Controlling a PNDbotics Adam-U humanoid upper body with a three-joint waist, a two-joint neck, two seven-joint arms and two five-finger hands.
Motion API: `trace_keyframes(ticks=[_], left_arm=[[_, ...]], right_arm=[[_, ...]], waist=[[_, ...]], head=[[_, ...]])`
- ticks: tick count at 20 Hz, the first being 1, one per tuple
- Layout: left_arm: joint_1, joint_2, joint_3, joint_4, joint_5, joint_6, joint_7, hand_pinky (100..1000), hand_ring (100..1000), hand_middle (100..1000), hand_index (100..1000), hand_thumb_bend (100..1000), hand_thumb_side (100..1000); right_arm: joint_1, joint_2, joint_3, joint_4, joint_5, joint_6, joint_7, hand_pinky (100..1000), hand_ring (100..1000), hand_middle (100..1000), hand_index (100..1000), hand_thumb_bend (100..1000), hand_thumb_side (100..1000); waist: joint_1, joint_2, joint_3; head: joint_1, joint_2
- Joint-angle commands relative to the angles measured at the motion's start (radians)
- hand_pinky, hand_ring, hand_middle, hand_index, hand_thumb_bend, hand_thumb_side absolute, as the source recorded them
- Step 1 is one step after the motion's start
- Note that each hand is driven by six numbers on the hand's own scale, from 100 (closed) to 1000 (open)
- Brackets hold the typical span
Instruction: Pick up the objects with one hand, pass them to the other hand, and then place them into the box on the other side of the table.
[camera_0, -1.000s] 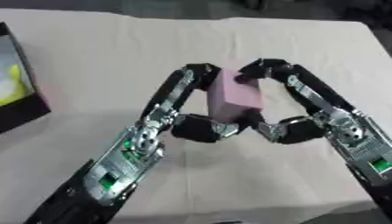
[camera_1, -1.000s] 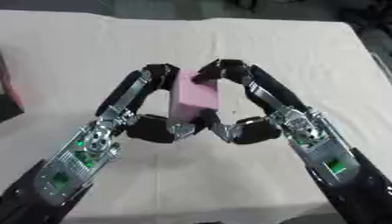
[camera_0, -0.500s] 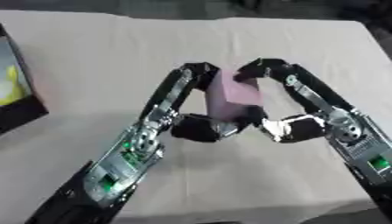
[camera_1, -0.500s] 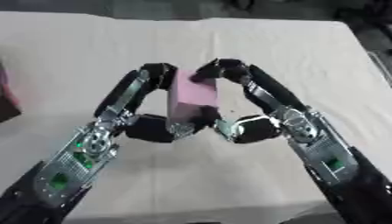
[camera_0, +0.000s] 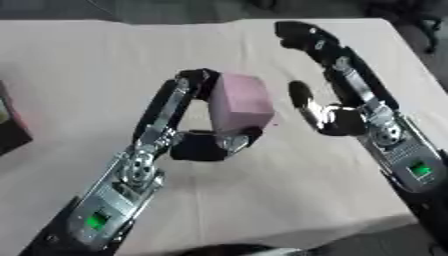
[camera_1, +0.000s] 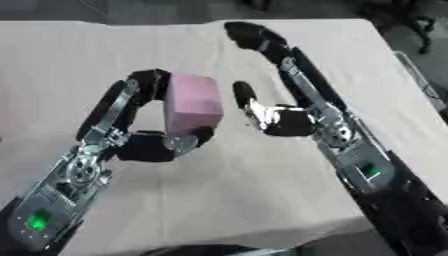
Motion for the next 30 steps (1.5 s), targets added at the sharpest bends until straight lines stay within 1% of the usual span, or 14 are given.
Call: trace_keyframes(ticks=[1,3,6,8,11,15,16,17,19,21,23,24,25,30], left_arm=[[0.006,0.06,0.023,-0.056,-0.02,-0.014,0.002,735,580,435,547,290,100],[0.037,0.147,0.067,-0.116,-0.035,-0.019,0.025,730,580,438,550,291,100],[0.094,0.299,0.164,-0.202,-0.075,0.006,0.081,715,579,445,559,291,100],[0.129,0.399,0.237,-0.235,-0.108,0.043,0.127,705,580,452,568,294,100],[0.162,0.529,0.34,-0.24,-0.168,0.116,0.202,686,577,466,586,291,100],[0.188,0.661,0.435,-0.139,-0.25,0.211,0.259,671,592,511,638,294,113],[0.194,0.69,0.45,-0.1,-0.273,0.227,0.264,660,587,521,655,139,100],[0.2,0.714,0.463,-0.061,-0.302,0.24,0.268,659,587,520,656,287,139],[0.202,0.732,0.475,-0.012,-0.343,0.245,0.267,659,587,520,656,287,139],[0.23,0.772,0.502,0.122,-0.37,0.291,0.239,683,646,600,762,406,315],[0.245,0.796,0.513,0.233,-0.414,0.301,0.168,730,741,699,850,684,464],[0.25,0.802,0.525,0.271,-0.438,0.304,0.14,741,760,723,860,803,495],[0.257,0.808,0.538,0.301,-0.458,0.31,0.121,760,794,757,874,972,521],[0.28,0.819,0.59,0.318,-0.432,0.311,0.121,828,892,873,927,1000,732]], right_arm=[[-0.008,-0.036,-0.034,-0.021,-0.005,0.037,-0.165,850,877,872,890,100,555],[-0.006,-0.044,-0.04,-0.021,0.001,0.039,-0.217,845,869,864,886,100,541],[-0.007,-0.059,-0.039,-0.021,0.023,0.01,-0.238,841,855,855,884,100,446],[-0.005,-0.062,-0.036,-0.021,0.048,-0.008,-0.236,840,852,853,884,100,433],[-0.001,-0.058,-0.029,-0.021,0.072,-0.023,-0.245,838,848,850,884,100,423],[0.009,-0.046,-0.017,-0.021,0.086,-0.029,-0.248,835,843,844,880,100,432],[0.011,-0.043,-0.013,-0.021,0.09,-0.031,-0.246,834,842,841,879,100,417],[0.012,-0.039,-0.01,-0.021,0.093,-0.032,-0.243,835,842,842,879,100,442],[0.013,-0.034,-0.006,-0.021,0.097,-0.033,-0.239,835,842,842,879,100,442],[0.017,-0.024,-0.003,-0.021,0.108,-0.032,-0.235,834,840,839,877,100,454],[0.018,-0.014,0.0,-0.021,0.116,-0.03,-0.233,835,840,839,877,100,458],[0.019,-0.011,0.001,-0.021,0.119,-0.03,-0.232,835,840,838,876,100,461],[0.02,-0.008,0.002,-0.021,0.124,-0.03,-0.23,835,840,838,876,100,461],[0.031,0.004,0.0,-0.021,0.139,-0.024,-0.231,834,838,835,875,100,473]], waist=[[0.005,-0.024,0.003],[0.015,-0.03,0.006],[0.034,-0.038,0.007],[0.044,-0.042,0.004],[0.051,-0.046,-0.003],[0.055,-0.055,-0.019],[0.055,-0.056,-0.025],[0.055,-0.057,-0.03],[0.054,-0.057,-0.036],[0.054,-0.055,-0.055],[0.053,-0.052,-0.071],[0.053,-0.051,-0.078],[0.052,-0.05,-0.084],[0.051,-0.05,-0.098]], head=[[0.026,-0.011],[0.109,-0.016],[0.295,-0.012],[0.395,-0.004],[0.466,-0.002],[0.481,-0.002],[0.478,-0.003],[0.477,-0.004],[0.477,-0.005],[0.474,-0.013],[0.471,-0.022],[0.468,-0.026],[0.465,-0.03],[0.452,-0.038]])
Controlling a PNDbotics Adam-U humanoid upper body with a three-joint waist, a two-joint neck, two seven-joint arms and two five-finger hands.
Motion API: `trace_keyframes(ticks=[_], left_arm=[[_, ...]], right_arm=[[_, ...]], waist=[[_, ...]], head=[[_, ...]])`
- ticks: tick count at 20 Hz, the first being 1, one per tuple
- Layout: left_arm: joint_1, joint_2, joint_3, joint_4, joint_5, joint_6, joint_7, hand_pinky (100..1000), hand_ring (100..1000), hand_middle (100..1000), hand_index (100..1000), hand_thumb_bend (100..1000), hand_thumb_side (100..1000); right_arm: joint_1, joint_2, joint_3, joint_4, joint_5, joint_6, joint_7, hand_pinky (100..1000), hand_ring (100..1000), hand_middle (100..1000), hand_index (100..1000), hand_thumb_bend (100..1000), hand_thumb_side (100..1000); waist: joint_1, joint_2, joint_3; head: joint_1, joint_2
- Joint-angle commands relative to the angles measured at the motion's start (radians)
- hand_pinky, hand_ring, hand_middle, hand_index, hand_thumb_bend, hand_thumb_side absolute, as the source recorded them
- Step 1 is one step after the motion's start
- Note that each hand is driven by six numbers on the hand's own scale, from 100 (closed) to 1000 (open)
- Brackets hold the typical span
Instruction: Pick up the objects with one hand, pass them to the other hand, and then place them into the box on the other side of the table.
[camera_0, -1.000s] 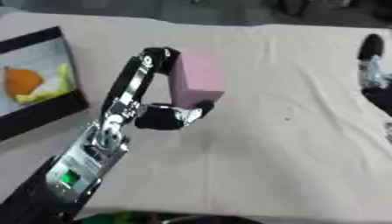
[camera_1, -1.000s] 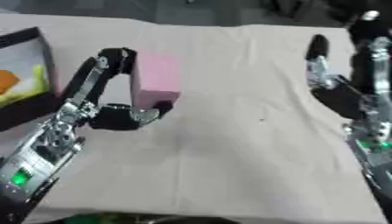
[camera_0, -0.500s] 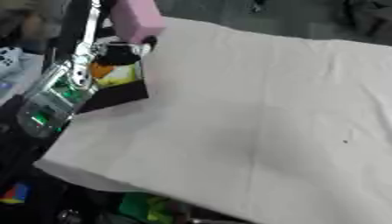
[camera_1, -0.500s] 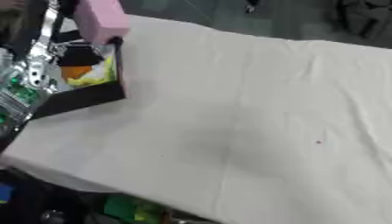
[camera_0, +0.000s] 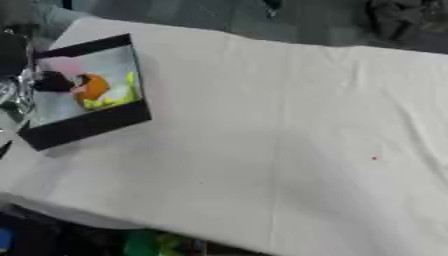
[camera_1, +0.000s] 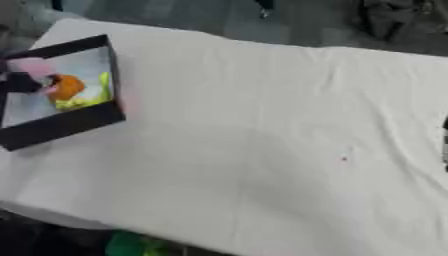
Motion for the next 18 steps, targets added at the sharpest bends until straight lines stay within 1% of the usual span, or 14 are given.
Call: trace_keyframes(ticks=[1,2,3,5,6,7,9,10,11,12,14,16,18], left_arm=[[-0.003,0.054,0.041,-0.029,0.036,-0.011,0.022,830,895,878,926,1000,745],[-0.001,0.054,0.046,-0.052,0.059,-0.015,0.039,831,899,878,918,1000,737],[0.001,0.051,0.052,-0.083,0.089,-0.02,0.056,835,903,874,907,1000,711],[0.006,0.038,0.067,-0.172,0.185,-0.04,0.095,843,906,842,868,1000,654],[0.012,0.028,0.07,-0.24,0.255,-0.074,0.122,850,907,836,855,1000,629],[0.025,0.019,0.069,-0.319,0.331,-0.127,0.145,844,896,828,849,1000,632],[0.053,0.003,0.062,-0.473,0.443,-0.232,0.169,848,886,808,829,1000,648],[0.067,-0.012,0.061,-0.548,0.476,-0.271,0.174,848,884,805,823,1000,673],[0.082,-0.029,0.062,-0.613,0.499,-0.31,0.178,846,879,801,821,1000,685],[0.094,-0.043,0.067,-0.646,0.511,-0.36,0.181,842,874,797,817,998,693],[0.12,-0.064,0.082,-0.67,0.518,-0.472,0.19,834,864,790,809,974,710],[0.155,-0.081,0.11,-0.676,0.516,-0.575,0.21,819,844,776,799,944,720],[0.194,-0.097,0.142,-0.677,0.509,-0.645,0.235,814,836,770,793,932,721]], right_arm=[[-0.003,-0.007,-0.007,-0.021,0.013,0.003,0.0,834,838,834,875,100,473],[0.0,-0.006,-0.008,-0.021,0.016,0.003,0.0,834,836,833,874,100,472],[0.002,-0.005,-0.009,-0.021,0.019,0.003,0.0,833,834,832,874,100,474],[0.008,-0.004,-0.012,-0.021,0.024,0.003,-0.001,834,832,829,873,100,467],[0.013,-0.005,-0.016,-0.021,0.027,0.0,-0.002,835,832,830,873,100,457],[0.019,-0.009,-0.022,-0.021,0.032,-0.006,-0.003,837,834,832,874,100,446],[0.045,-0.024,-0.044,-0.021,0.046,-0.031,-0.009,843,837,835,876,100,384],[0.07,-0.037,-0.066,-0.021,0.061,-0.049,-0.019,850,841,841,878,100,307],[0.106,-0.05,-0.095,-0.021,0.082,-0.067,-0.037,853,843,838,878,100,266],[0.15,-0.06,-0.128,-0.021,0.106,-0.082,-0.063,856,846,841,881,100,227],[0.246,-0.07,-0.197,-0.021,0.168,-0.099,-0.135,863,849,843,885,100,147],[0.37,-0.059,-0.268,-0.021,0.245,-0.09,-0.221,867,850,845,888,100,100],[0.49,-0.033,-0.328,-0.021,0.327,-0.06,-0.307,869,852,847,889,100,100]], waist=[[0.001,-0.01,-0.001],[0.001,-0.01,-0.001],[0.0,-0.011,0.0],[-0.002,-0.013,0.005],[-0.002,-0.014,0.007],[-0.003,-0.014,0.011],[-0.004,-0.018,0.015],[-0.005,-0.021,0.015],[-0.008,-0.025,0.013],[-0.012,-0.03,0.008],[-0.022,-0.038,-0.003],[-0.033,-0.047,-0.011],[-0.039,-0.054,-0.009]], head=[[-0.01,-0.016],[-0.013,-0.017],[-0.016,-0.016],[-0.025,-0.015],[-0.032,-0.015],[-0.04,-0.014],[-0.055,-0.011],[-0.062,-0.007],[-0.07,-0.002],[-0.082,-0.001],[-0.114,-0.002],[-0.161,0.007],[-0.204,0.01]])
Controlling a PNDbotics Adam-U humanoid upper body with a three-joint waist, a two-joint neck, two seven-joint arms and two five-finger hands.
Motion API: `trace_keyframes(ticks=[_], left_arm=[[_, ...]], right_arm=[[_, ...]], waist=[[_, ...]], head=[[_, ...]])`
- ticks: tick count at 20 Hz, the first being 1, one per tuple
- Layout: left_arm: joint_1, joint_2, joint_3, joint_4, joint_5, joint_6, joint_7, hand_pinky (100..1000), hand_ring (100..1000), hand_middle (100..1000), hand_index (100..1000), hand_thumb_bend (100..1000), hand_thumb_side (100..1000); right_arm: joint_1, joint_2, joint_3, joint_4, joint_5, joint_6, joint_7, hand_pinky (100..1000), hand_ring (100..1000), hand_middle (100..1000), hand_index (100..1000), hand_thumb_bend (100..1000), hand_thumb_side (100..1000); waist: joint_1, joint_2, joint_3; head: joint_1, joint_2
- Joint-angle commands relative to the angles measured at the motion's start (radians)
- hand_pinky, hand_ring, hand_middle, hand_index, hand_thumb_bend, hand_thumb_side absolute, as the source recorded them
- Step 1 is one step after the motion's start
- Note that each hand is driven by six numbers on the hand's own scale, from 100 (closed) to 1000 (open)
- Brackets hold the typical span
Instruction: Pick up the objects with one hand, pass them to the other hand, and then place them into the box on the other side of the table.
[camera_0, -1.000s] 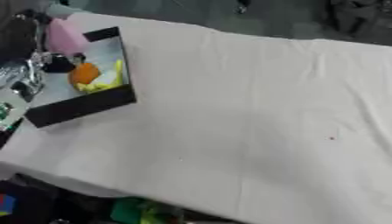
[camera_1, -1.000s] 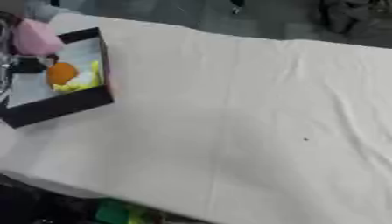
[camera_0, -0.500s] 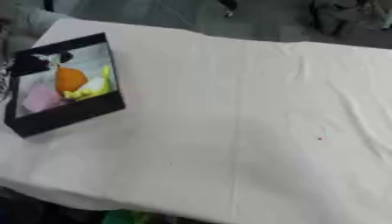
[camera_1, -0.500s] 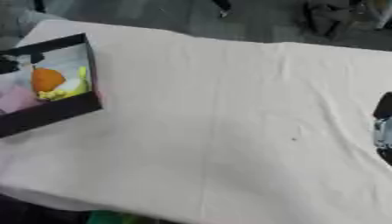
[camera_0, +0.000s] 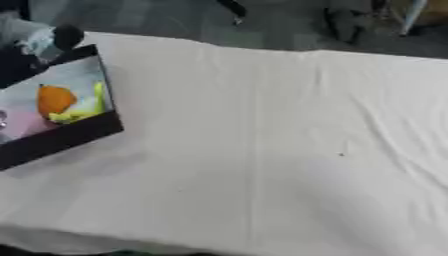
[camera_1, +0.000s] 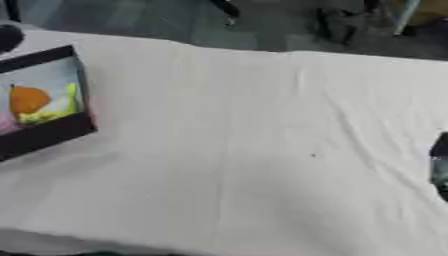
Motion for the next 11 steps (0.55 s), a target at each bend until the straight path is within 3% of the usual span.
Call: trace_keyframes(ticks=[1,5,11], left_arm=[[0.034,-0.004,0.063,-0.026,-0.002,-0.106,0.042,811,833,768,791,922,723],[0.119,-0.037,0.129,-0.026,-0.022,-0.113,0.138,807,829,764,779,902,704],[0.275,-0.085,0.228,-0.026,0.015,-0.016,0.347,803,822,748,747,850,591]], right_arm=[[0.117,0.012,-0.103,-0.021,0.123,0.04,-0.131,870,854,849,890,100,100],[0.316,0.097,-0.203,-0.021,0.225,0.156,-0.248,874,857,855,895,100,100],[0.514,0.22,-0.344,-0.021,0.259,0.344,-0.313,875,858,857,896,100,100]], waist=[[0.001,-0.022,0.003],[0.002,-0.037,0.017],[0.017,-0.068,0.036]], head=[[-0.064,0.005],[-0.117,0.009],[-0.151,0.014]])
